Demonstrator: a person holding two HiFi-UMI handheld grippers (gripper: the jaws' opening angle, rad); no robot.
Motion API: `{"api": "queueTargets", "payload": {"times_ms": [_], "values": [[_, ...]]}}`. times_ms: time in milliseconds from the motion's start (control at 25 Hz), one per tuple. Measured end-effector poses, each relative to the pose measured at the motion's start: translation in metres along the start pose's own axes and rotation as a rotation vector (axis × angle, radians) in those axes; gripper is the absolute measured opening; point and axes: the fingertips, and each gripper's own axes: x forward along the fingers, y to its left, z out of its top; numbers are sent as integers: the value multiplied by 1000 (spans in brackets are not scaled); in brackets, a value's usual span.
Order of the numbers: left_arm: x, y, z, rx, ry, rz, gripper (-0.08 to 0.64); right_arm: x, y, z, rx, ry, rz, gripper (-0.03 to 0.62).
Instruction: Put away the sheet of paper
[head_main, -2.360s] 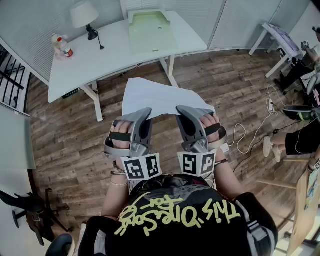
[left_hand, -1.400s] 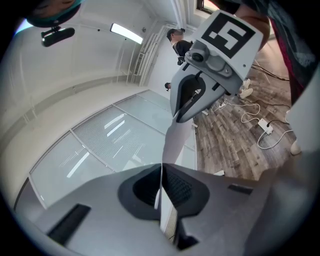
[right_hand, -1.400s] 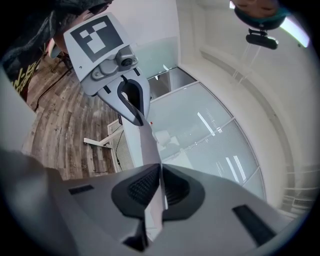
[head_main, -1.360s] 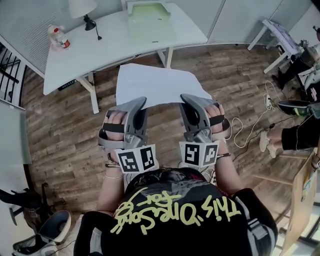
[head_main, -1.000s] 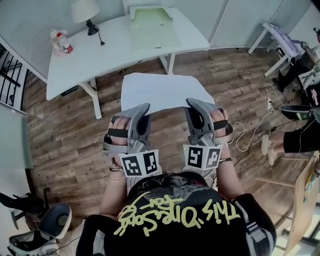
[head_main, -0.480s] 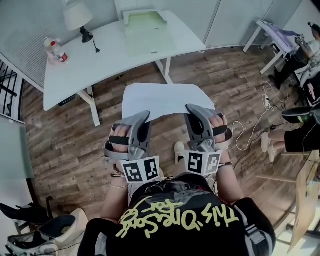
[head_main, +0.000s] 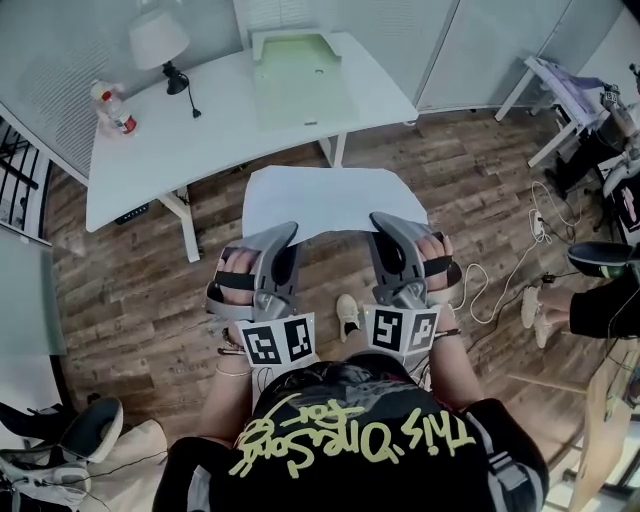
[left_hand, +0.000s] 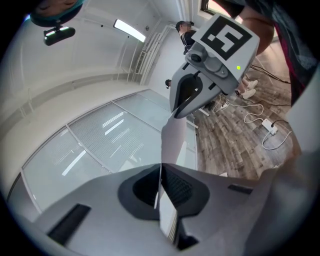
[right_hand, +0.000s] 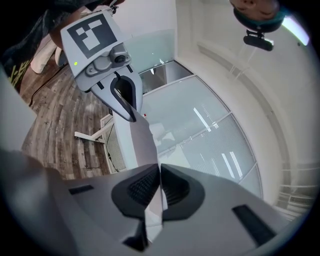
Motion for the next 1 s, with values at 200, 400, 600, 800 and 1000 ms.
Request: {"api": "queueTargets", "payload": {"times_ms": [200, 400, 600, 800, 1000], "values": [[20, 9, -1, 2, 19, 18, 8, 20, -8, -8, -1, -28, 10, 9], [55, 17, -2, 6, 31, 20, 9, 50, -21, -26, 11, -43, 12, 9], [85, 24, -7, 3, 50, 32, 9, 78, -31, -38, 10, -65, 19, 9], [106, 30, -4, -8, 73, 54, 9, 96, -43, -49, 5, -101, 38, 9], [128, 32, -3, -9, 96, 78, 9, 114, -55, -60, -16, -141, 44, 9]]}}
